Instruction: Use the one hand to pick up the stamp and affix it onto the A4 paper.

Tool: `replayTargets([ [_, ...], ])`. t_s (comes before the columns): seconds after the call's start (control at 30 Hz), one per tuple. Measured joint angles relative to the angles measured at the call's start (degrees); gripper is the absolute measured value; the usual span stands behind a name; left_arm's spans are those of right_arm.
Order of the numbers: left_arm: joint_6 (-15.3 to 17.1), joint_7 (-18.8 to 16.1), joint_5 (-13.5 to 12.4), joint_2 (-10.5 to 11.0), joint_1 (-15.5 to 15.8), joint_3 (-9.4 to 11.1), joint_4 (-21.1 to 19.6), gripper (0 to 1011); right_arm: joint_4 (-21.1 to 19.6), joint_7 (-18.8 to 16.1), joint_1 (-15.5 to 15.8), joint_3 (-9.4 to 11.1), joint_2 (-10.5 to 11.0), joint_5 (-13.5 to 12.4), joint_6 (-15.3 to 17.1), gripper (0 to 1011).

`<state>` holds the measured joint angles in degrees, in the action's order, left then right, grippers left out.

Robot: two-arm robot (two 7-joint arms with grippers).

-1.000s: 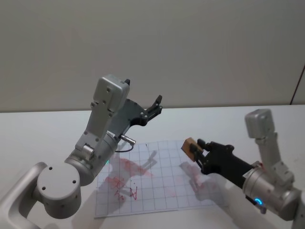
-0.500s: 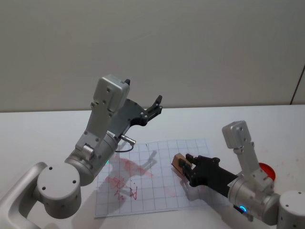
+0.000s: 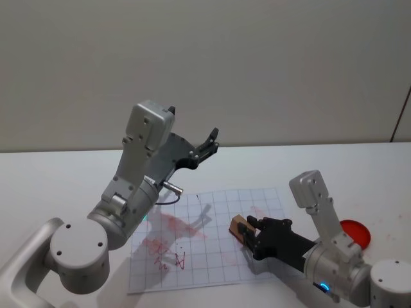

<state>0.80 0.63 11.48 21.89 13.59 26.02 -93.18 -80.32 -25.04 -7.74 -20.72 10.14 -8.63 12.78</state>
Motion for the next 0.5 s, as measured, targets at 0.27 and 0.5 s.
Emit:
replayTargets([
  [0.27, 0.0, 0.0, 0.0, 0.0, 0.0, 0.0, 0.0, 1001, 0.3, -0.7, 0.2, -0.3, 0.5, 2.1, 0.1, 212],
  [0.5, 0.0, 0.0, 0.0, 0.0, 0.0, 0.0, 0.0, 1001, 0.5, -0.8, 0.2, -0.5, 0.6, 2.5, -1.0, 213],
])
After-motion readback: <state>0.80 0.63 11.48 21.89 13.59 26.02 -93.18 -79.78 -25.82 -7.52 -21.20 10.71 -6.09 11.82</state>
